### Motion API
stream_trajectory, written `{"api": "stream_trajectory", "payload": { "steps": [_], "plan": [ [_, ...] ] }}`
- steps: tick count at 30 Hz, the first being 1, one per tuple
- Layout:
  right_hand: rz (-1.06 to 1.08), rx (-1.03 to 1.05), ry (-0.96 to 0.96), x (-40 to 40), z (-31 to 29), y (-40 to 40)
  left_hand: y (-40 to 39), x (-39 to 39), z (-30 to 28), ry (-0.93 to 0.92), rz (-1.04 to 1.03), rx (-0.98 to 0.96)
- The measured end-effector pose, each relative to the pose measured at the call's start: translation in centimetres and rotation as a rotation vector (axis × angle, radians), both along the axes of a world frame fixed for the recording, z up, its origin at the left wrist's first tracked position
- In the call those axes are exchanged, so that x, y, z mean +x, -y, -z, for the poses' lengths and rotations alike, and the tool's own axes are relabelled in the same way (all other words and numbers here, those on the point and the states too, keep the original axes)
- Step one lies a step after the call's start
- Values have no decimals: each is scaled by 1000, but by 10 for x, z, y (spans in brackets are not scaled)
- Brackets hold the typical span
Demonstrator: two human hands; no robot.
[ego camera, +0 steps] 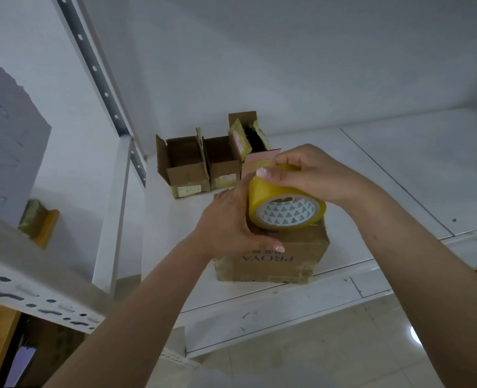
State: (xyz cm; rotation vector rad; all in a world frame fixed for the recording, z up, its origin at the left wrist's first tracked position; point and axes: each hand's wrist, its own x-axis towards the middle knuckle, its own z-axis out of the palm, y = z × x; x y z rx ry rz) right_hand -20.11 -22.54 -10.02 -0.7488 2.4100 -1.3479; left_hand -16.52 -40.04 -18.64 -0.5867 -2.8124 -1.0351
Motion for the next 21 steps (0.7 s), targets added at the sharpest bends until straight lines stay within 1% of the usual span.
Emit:
{"api": "stream_trajectory", "payload": {
  "steps": [2,4,6,7,9,11,12,13,15,16,17,19,21],
  "plan": [
    [-44,-52,73,-4,3,-8,2,-3,3,14,-10,-15],
    [-62,-118,144,-7,12,-23,2,-4,5,18,-17,-114],
    [-16,-217,222,-7,24,-36,0,-4,7,8,-13,-221],
    [12,-249,231,-5,29,-40,0,-4,7,3,-16,-251],
    [61,-238,169,-6,30,-41,0,-6,6,-14,-17,-317],
    [157,-176,61,-11,20,-48,0,-8,6,-23,0,-399],
    [205,-108,-14,-14,13,-56,0,-8,5,-17,5,-425],
    [246,10,-100,-16,7,-67,0,-8,5,-9,5,-443],
    [317,385,-210,-18,4,-92,-1,-8,6,-8,8,-468],
    [346,530,-214,-17,9,-102,-1,-8,7,-11,13,-482],
    [368,595,-175,-15,19,-108,-1,-8,7,-15,15,-495],
    [384,587,-81,-11,48,-109,1,-8,8,-25,9,-520],
    [384,467,9,-4,75,-106,1,-7,8,-14,13,-537]
  ]
}}
